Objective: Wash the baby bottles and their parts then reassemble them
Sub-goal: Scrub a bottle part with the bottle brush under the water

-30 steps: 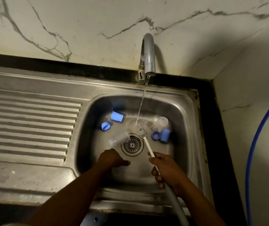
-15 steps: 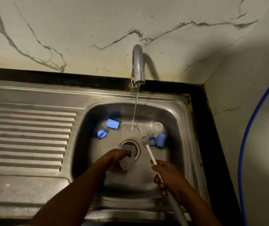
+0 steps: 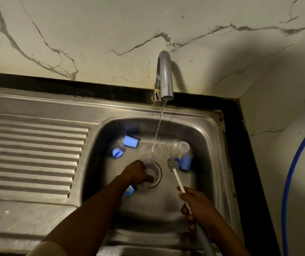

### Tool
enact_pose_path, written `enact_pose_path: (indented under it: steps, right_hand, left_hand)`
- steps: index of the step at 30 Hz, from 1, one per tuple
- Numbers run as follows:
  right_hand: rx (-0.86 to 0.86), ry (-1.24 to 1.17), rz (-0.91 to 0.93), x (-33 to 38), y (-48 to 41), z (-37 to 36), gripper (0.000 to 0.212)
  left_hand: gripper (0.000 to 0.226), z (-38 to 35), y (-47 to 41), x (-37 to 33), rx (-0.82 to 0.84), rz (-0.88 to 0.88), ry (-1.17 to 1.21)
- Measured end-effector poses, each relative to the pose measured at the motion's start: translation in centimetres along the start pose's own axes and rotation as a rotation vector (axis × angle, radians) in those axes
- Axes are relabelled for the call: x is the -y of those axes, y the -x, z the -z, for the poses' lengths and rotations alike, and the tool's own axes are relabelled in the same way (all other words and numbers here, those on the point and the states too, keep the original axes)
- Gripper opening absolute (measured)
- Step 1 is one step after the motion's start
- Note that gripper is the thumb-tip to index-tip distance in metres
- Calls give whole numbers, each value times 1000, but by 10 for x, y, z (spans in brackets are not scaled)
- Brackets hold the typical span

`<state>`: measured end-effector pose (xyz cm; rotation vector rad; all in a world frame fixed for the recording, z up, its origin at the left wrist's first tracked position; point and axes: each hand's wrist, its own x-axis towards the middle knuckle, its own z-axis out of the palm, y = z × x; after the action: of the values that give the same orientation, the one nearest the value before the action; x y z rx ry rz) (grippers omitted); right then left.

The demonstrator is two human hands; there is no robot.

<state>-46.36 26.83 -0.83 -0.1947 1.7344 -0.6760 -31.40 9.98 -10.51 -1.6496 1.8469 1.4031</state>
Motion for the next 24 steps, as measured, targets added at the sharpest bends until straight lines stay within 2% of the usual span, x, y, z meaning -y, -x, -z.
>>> enact_pose_path:
  steps: [6,9,11,14,18,20,24]
  right_hand:
    - [13,1,-20,2,-1,-8,20]
    - [12,39,-75,5,-5,-14,11]
    - [41,78,-96,7,-10,-20,12]
    - [78,78,-55,13,-17,-28,14]
    - [93,-10,0,16,-18,-30,16]
    - [93,-58,16,15,-16,-27,20]
    - [68,-150,8,11,-16,-15,23]
  left_hand:
    - [63,-3,0,0,22,54,102]
    - [73,-8,2,-1,103,115,198]
    - [67,-10,3,1,140,151,273]
    - [57,-8,4,6,161,191,332]
    - [57,-9,3,8,195,205,383]
    - [61,-14,1,7,106,140,334]
    - [70,-17,0,2,-237,-165,-54]
